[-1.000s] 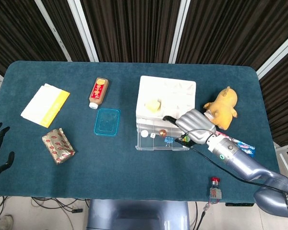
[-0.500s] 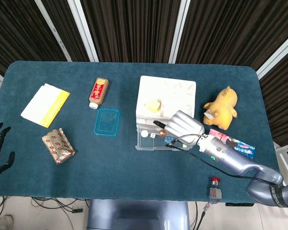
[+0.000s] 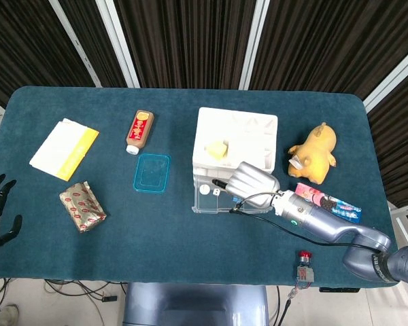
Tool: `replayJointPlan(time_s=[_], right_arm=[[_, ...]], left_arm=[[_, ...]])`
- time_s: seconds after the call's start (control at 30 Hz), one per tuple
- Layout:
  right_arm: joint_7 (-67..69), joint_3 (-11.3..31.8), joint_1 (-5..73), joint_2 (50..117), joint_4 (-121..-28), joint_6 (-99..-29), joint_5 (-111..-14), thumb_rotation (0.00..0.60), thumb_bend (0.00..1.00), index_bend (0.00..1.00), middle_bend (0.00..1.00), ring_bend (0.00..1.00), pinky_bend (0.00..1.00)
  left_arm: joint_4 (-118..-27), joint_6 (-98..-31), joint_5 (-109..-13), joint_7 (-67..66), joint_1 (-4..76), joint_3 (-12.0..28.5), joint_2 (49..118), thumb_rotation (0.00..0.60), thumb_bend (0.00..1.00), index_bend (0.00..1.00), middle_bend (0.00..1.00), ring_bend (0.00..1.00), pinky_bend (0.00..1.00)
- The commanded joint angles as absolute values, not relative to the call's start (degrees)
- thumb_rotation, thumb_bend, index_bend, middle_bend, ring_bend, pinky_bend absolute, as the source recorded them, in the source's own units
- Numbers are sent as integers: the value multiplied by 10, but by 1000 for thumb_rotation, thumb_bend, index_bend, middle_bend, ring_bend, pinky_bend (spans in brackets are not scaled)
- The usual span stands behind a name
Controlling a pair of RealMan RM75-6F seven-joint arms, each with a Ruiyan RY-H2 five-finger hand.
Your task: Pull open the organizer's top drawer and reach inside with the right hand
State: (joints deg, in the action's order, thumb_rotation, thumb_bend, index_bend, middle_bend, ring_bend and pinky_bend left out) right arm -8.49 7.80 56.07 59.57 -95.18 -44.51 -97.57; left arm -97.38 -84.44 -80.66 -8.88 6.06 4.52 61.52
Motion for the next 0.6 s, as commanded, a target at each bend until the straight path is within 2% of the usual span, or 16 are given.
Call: replayJointPlan(time_s=[0.03, 0.6], right_arm=[[-92, 74, 568, 606, -939, -446, -987, 600, 288, 251, 950, 954, 972], [-155, 63, 584, 614, -928, -425, -992, 600, 283, 258, 952, 955, 972]], left_arm=[[-973, -843, -806, -89, 61, 45, 615, 600, 418, 104, 28, 0, 0], [-976, -843, -804, -88, 61, 46, 613, 600, 418, 104, 27, 0, 0]])
